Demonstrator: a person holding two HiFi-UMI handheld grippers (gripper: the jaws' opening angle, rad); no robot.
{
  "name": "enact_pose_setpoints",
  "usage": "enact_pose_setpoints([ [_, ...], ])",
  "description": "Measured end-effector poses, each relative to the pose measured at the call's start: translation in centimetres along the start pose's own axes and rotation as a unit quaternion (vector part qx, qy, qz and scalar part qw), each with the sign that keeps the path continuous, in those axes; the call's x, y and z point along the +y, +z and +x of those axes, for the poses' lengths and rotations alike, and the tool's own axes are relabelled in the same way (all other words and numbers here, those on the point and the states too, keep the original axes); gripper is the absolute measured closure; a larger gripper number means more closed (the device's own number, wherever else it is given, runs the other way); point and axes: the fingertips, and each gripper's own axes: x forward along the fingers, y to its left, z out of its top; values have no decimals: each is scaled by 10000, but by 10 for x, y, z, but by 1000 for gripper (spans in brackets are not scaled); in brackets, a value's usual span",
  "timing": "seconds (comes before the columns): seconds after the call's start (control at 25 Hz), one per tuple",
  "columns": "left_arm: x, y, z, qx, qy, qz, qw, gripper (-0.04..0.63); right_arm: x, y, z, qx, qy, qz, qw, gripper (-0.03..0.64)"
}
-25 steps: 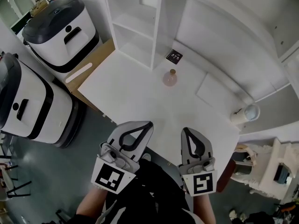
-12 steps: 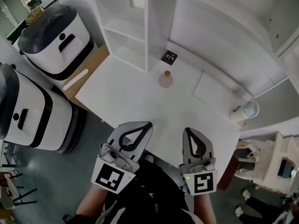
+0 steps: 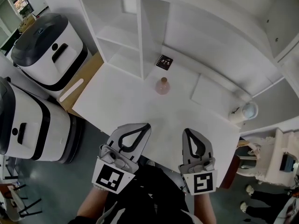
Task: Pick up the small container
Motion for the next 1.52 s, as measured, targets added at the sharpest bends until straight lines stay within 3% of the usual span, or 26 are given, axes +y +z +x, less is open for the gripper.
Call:
enact_pose_setpoints([
  [0.8, 68, -56, 36, 130, -750, -176, 9969, 594, -14, -37, 107, 483, -696, 284, 9960, 615],
  [0.92, 77, -65, 39, 147, -779, -219, 9966, 594, -12, -49, 127, 597, -588, 220, 9962, 614],
  [1.12, 91, -76, 40, 213, -798, -277, 9962, 594, -15, -79, 150, 1040, -629, 577, 9909, 610],
  [1.52, 117, -88, 39, 246, -687, -316, 9968, 594, -31, -122, 194, 1258, -682, 624, 9877, 520],
])
